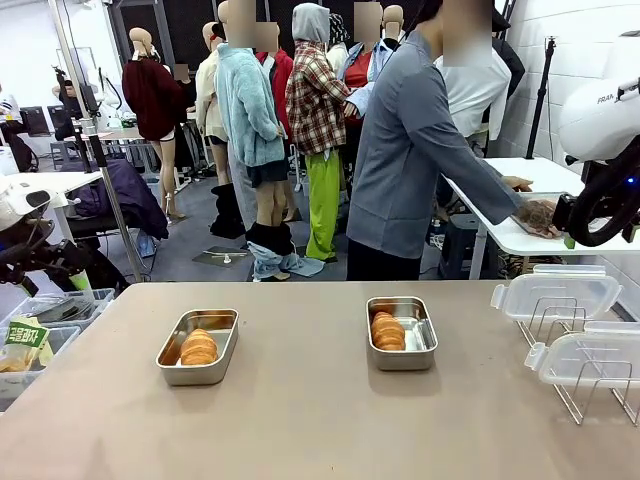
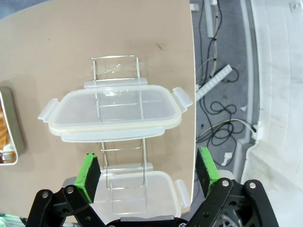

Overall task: Place the bread in airtight containers.
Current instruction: Pick up one Airtight Container lid and hand it to the human.

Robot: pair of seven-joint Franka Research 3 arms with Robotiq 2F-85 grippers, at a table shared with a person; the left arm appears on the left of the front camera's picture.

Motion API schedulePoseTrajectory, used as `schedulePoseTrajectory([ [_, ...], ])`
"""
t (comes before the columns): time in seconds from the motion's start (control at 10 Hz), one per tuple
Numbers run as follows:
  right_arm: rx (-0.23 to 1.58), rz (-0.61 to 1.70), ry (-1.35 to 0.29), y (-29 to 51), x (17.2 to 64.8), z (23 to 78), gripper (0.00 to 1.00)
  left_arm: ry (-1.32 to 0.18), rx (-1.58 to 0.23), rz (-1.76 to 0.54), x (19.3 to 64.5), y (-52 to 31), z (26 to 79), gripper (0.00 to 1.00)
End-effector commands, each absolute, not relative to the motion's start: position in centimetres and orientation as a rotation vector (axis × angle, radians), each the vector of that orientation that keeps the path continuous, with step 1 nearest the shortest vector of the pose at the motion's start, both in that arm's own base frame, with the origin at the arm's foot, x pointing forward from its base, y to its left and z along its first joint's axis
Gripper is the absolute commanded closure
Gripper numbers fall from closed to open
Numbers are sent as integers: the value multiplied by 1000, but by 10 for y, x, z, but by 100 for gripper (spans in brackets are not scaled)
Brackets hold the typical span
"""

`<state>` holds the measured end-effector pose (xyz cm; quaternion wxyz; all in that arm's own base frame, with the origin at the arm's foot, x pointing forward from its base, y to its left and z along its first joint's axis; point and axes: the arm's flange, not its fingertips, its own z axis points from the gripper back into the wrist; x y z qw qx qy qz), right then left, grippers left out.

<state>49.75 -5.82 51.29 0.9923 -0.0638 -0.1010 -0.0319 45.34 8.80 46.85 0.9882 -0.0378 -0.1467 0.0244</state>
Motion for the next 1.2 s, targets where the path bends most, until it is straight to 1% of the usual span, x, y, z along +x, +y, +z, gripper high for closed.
schedulePoseTrajectory([
  [0.0, -144, -84, -198, -56, 497, 511, 0, -296, -77, 68, 453, 88, 470, 0],
  [1.1, -144, -84, -198, -56, 497, 511, 0, -296, -77, 68, 453, 88, 470, 0],
])
